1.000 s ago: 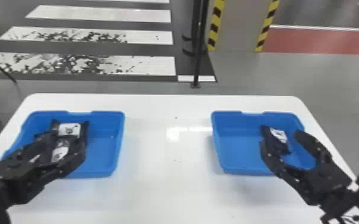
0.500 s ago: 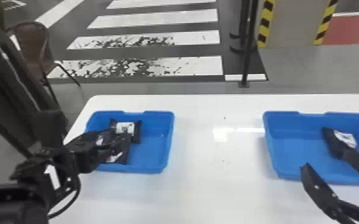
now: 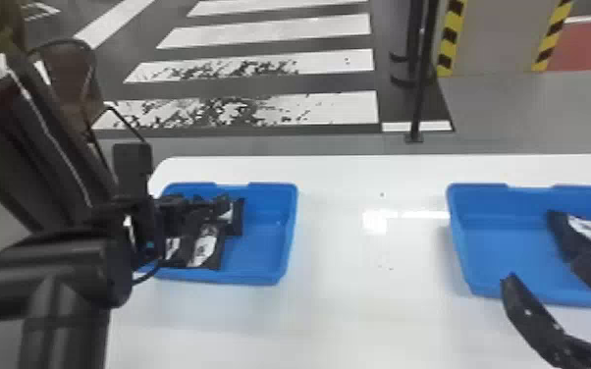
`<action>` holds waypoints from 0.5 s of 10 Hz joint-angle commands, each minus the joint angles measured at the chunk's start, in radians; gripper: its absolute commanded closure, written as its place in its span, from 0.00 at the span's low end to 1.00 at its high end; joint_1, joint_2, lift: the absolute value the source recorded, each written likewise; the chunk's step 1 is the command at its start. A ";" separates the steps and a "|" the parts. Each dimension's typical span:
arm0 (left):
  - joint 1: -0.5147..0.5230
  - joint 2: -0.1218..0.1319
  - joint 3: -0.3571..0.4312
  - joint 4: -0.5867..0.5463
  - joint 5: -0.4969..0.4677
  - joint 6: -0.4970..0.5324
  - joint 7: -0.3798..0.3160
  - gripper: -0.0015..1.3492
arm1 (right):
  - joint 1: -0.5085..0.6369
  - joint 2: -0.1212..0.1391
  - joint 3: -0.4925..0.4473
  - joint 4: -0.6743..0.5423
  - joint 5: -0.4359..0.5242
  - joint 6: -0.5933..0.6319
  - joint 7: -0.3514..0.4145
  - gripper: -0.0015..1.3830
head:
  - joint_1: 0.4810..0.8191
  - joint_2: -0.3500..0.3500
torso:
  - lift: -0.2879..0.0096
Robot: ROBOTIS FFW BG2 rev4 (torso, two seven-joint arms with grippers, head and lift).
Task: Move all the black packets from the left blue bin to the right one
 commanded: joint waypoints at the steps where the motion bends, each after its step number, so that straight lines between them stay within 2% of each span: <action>1: -0.104 0.014 -0.041 0.113 -0.038 0.056 0.007 0.10 | -0.005 -0.002 0.004 0.009 -0.012 0.004 0.000 0.16 | 0.63 0.76 | 0.50; 3: -0.210 0.031 -0.101 0.260 -0.080 0.085 0.010 0.10 | -0.017 -0.008 0.022 0.026 -0.036 0.009 0.000 0.16 | 0.63 0.76 | 0.50; 5: -0.251 0.032 -0.106 0.327 -0.128 0.115 0.016 0.10 | -0.027 -0.015 0.036 0.043 -0.060 0.009 0.000 0.16 | 0.63 0.77 | 0.50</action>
